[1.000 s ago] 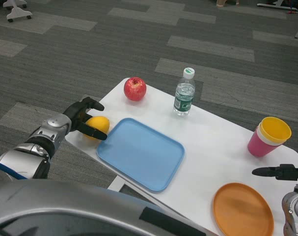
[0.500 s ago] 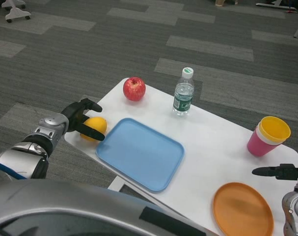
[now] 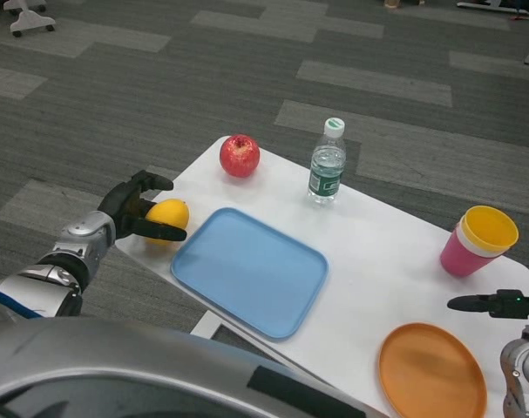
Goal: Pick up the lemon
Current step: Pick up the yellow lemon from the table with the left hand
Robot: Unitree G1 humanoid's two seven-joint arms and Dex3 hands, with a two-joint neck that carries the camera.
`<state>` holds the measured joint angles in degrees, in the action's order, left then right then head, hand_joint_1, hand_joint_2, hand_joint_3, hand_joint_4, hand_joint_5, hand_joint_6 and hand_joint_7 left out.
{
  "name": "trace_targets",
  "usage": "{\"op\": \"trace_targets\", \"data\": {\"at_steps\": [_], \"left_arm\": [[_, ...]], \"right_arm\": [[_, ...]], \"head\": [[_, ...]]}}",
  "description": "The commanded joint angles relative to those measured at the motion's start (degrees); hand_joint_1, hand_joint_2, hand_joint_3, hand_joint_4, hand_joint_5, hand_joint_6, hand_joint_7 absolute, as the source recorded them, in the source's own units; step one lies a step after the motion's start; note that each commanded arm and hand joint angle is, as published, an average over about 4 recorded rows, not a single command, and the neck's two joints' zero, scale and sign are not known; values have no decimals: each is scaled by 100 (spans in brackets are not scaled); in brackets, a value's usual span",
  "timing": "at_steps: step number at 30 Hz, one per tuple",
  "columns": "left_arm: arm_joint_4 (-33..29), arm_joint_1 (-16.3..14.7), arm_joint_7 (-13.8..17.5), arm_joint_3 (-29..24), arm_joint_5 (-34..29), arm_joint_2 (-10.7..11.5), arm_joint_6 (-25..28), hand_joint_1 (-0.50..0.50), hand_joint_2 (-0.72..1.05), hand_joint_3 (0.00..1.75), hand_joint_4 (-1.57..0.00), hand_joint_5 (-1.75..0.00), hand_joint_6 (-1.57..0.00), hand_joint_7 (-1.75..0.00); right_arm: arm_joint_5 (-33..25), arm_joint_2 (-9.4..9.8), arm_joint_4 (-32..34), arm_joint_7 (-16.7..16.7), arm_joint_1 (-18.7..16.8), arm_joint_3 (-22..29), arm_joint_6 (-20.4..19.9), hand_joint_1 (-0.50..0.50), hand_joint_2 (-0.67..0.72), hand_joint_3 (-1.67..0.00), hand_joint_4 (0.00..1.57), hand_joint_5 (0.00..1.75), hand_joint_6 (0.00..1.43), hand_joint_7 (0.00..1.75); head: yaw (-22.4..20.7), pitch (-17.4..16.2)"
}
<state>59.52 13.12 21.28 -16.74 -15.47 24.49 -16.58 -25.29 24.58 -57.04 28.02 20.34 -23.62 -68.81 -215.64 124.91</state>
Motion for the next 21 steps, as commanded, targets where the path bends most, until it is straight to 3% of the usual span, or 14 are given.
{"op": "trace_targets", "data": {"at_steps": [1,13,21], "left_arm": [[-24,-64,21,31,-202,-32,-152,50,105,9,0,-175,0,-168],[-428,-183,25,48,-488,-36,-785,50,105,9,0,-175,0,-168],[-1316,-288,-1,532,-650,-89,-1304,50,105,9,0,-175,0,-168]], "right_arm": [[-47,3,0,19,58,-2,8,-46,53,0,0,0,0,0],[-51,3,-4,19,58,-2,8,-46,53,0,0,0,0,0],[-55,-2,-9,19,58,-7,8,-46,53,0,0,0,0,0]], "head": [[-1,-5],[-1,-4],[53,38]]}}
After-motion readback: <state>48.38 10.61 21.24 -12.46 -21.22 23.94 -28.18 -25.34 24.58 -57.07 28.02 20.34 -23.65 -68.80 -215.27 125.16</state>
